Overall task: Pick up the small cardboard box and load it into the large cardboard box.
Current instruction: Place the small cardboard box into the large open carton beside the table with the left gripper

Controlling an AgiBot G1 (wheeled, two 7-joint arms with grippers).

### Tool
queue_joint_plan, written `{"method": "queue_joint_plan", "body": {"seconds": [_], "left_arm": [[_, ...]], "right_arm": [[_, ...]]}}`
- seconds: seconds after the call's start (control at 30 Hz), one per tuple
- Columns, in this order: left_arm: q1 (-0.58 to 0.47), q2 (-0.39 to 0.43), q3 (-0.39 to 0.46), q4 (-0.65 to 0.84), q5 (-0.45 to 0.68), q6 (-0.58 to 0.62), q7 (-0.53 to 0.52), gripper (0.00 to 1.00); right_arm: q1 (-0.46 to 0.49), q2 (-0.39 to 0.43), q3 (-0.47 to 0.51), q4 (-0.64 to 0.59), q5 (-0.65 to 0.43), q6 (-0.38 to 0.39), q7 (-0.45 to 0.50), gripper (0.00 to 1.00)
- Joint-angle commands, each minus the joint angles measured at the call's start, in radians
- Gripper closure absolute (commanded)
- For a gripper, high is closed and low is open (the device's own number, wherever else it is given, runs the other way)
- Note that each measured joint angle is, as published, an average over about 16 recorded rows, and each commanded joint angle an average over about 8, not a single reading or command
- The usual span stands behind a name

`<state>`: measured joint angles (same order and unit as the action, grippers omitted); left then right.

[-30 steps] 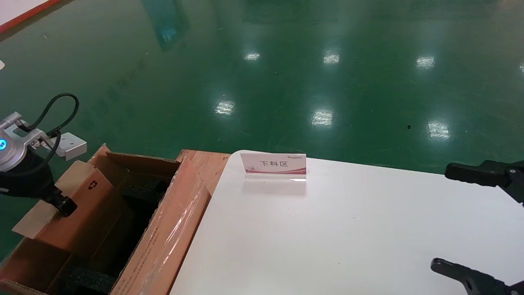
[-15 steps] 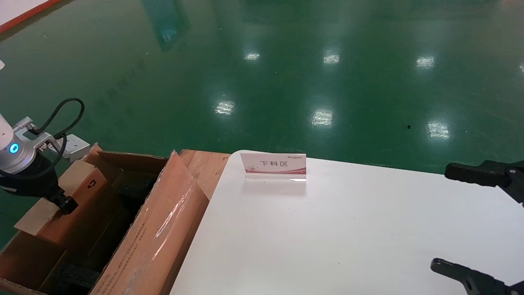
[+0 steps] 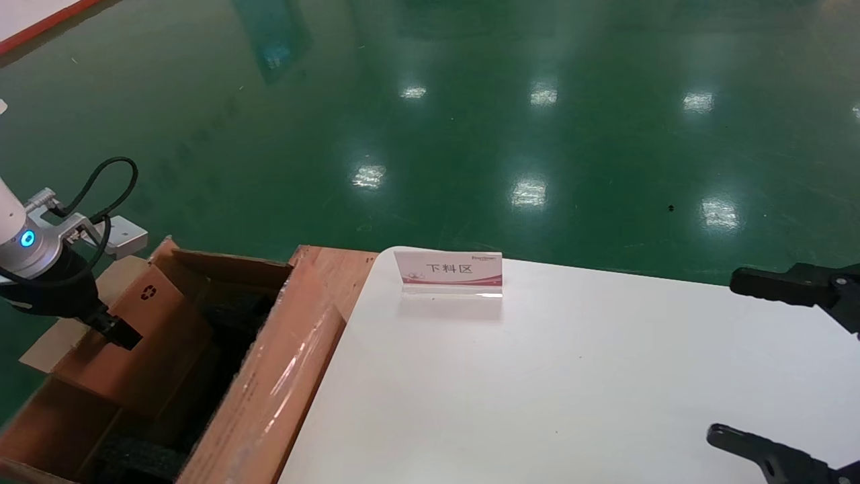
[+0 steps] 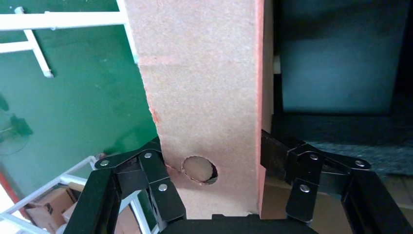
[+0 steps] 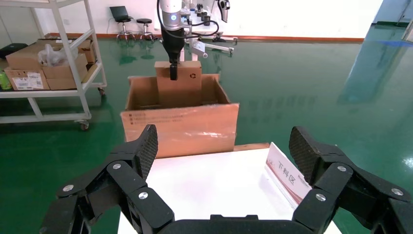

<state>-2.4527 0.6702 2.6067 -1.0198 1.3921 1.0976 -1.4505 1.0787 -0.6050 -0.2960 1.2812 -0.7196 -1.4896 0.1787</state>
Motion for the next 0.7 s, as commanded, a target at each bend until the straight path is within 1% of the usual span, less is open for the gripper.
{"method": "queue_joint_plan", "body": {"seconds": [0.03, 0.7], "left_arm": [[0.007, 0.000, -0.002, 0.010, -0.006, -0.001, 0.007, 1.00], [0.099, 0.012, -0.014, 0.086, -0.054, -0.019, 0.028, 1.00]], "right_arm": [[0.000, 0.000, 0.000, 0.000, 0.000, 0.000, 0.000, 0.00], [0.000, 0.000, -0.001, 0.000, 0.001, 0.001, -0.001, 0.00]]}}
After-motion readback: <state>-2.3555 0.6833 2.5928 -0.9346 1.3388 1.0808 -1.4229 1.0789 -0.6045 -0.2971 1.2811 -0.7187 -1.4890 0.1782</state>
